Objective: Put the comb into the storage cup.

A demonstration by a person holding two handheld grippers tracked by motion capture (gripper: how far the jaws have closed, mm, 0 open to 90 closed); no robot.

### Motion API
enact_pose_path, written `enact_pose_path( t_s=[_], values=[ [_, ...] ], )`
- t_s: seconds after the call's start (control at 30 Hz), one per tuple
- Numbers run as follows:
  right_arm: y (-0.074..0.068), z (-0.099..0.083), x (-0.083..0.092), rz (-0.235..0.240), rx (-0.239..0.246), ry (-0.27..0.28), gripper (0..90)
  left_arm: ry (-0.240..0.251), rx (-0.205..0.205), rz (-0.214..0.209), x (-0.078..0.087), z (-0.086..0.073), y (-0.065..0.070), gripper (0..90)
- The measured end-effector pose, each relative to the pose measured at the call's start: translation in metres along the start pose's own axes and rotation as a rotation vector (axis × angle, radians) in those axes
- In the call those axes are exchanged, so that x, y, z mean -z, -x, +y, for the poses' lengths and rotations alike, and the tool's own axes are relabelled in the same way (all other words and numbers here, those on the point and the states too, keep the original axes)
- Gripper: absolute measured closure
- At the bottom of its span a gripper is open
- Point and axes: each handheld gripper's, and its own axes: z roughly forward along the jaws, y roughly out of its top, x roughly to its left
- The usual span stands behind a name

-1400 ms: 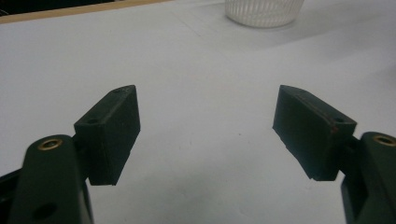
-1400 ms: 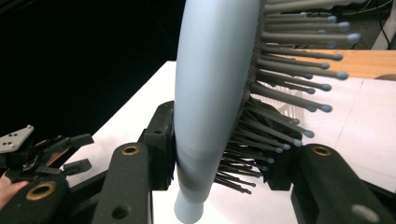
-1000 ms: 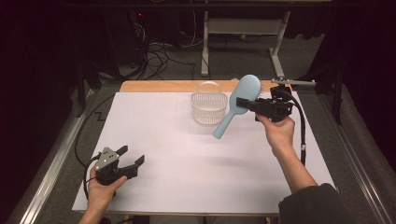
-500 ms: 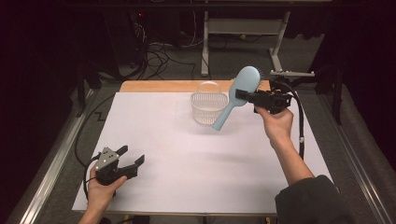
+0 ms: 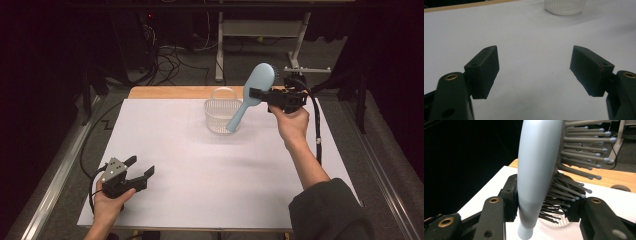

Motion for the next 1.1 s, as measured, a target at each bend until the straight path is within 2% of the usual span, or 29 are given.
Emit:
enact_pose_path(
  t_s=[0.73, 1.1],
  values=[
    [0.004, 0.018, -0.029, -0.036, -0.022, 0.002, 55.9, 0.009, 0.006, -0.003, 0.001, 0.000, 0.000, 24.7],
    [0.002, 0.025, -0.041, -0.067, -0.013, 0.003, 55.8, 0.011, 0.002, -0.005, 0.001, 0.000, 0.001, 24.9]
  ],
)
